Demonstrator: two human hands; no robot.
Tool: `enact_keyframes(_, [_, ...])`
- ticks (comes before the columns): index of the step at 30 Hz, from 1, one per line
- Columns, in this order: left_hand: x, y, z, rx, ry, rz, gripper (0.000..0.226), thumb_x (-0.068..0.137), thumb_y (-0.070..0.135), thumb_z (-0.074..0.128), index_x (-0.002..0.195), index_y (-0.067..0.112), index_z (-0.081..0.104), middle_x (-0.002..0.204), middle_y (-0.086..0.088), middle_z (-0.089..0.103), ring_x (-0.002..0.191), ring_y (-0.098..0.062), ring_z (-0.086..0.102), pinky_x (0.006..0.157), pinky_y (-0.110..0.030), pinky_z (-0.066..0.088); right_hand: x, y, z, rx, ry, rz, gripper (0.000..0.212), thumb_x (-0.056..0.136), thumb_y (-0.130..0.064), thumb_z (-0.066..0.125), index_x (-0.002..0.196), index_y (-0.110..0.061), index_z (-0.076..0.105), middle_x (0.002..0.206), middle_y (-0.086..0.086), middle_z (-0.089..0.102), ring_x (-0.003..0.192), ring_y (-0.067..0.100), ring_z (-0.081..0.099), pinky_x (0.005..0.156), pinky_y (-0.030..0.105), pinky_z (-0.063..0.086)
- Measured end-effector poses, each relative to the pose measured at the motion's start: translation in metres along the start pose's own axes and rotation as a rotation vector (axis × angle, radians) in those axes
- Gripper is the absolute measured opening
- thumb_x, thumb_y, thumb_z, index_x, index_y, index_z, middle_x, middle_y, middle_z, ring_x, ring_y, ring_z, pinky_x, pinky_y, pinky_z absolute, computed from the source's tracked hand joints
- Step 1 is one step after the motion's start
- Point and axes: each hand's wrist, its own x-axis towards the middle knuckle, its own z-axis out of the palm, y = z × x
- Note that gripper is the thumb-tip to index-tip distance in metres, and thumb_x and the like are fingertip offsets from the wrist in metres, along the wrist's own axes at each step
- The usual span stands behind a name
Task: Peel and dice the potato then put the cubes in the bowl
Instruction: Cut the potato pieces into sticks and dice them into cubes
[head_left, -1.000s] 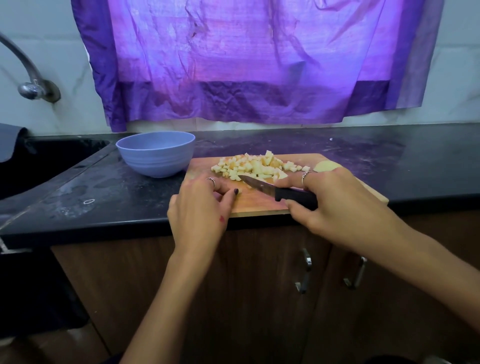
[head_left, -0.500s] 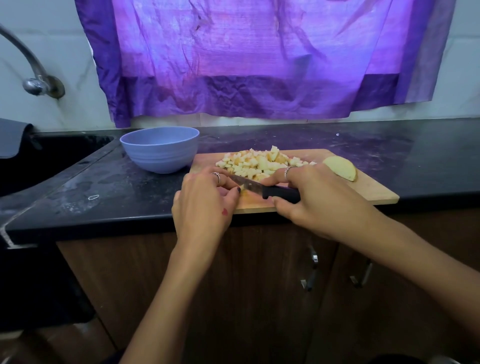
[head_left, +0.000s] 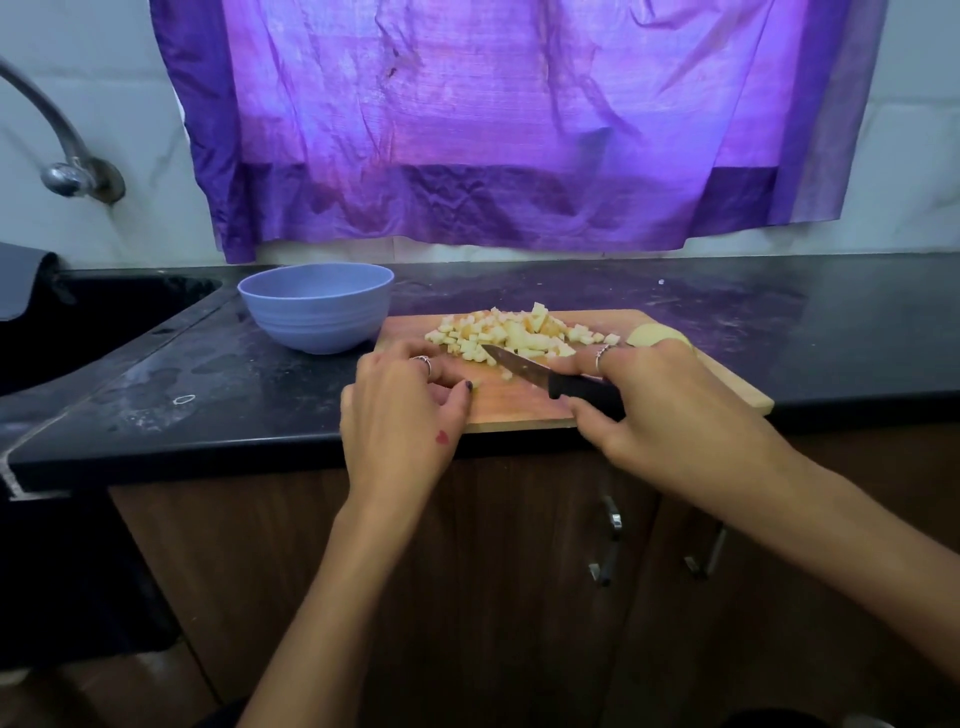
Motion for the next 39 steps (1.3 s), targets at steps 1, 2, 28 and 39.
enact_keyframes(1, [0.000,-0.001,0.000,-0.018,0.016,0.008,0.014,0.088,0.033,0.066,0.094,0.023,0.074,0.127,0.010,0.056,0.119,-0.014,0.044,0.095,-0.036,0.035,0.000,-0.002,0.000,0.030,0.003,0.004,0.040,0.092,-0.032,0.056,0.132,-0.036,0.054,0.083,-0.015,0.053,0.068,0.002,0.042,0.055,0.014,0.030])
enact_keyframes(2, [-0.001,-0.002,0.000,-0.036,0.037,0.016,0.013,0.087,0.030,0.067,0.095,0.023,0.074,0.126,0.008,0.057,0.118,-0.015,0.044,0.096,-0.037,0.037,-0.001,-0.005,0.000,0.059,-0.001,0.000,0.040,0.092,-0.032,0.057,0.132,-0.036,0.054,0.085,-0.015,0.055,0.065,0.001,0.041,0.054,0.011,0.030])
enact_keyframes(28, [0.003,-0.004,0.001,-0.053,0.032,0.040,0.015,0.088,0.030,0.067,0.087,0.018,0.076,0.113,0.009,0.063,0.107,-0.015,0.052,0.086,-0.043,0.047,0.000,-0.008,0.001,0.013,-0.060,-0.018,0.038,0.092,-0.030,0.055,0.130,-0.034,0.055,0.099,-0.005,0.063,0.074,0.005,0.047,0.061,0.019,0.038])
enact_keyframes(39, [-0.002,-0.009,-0.002,0.003,-0.013,0.136,0.020,0.092,0.029,0.060,0.094,0.016,0.075,0.118,0.011,0.058,0.113,-0.011,0.045,0.085,-0.033,0.035,-0.003,-0.015,0.004,0.100,-0.069,-0.035,0.039,0.092,-0.029,0.057,0.130,-0.033,0.055,0.099,-0.002,0.067,0.084,0.010,0.059,0.073,0.027,0.051])
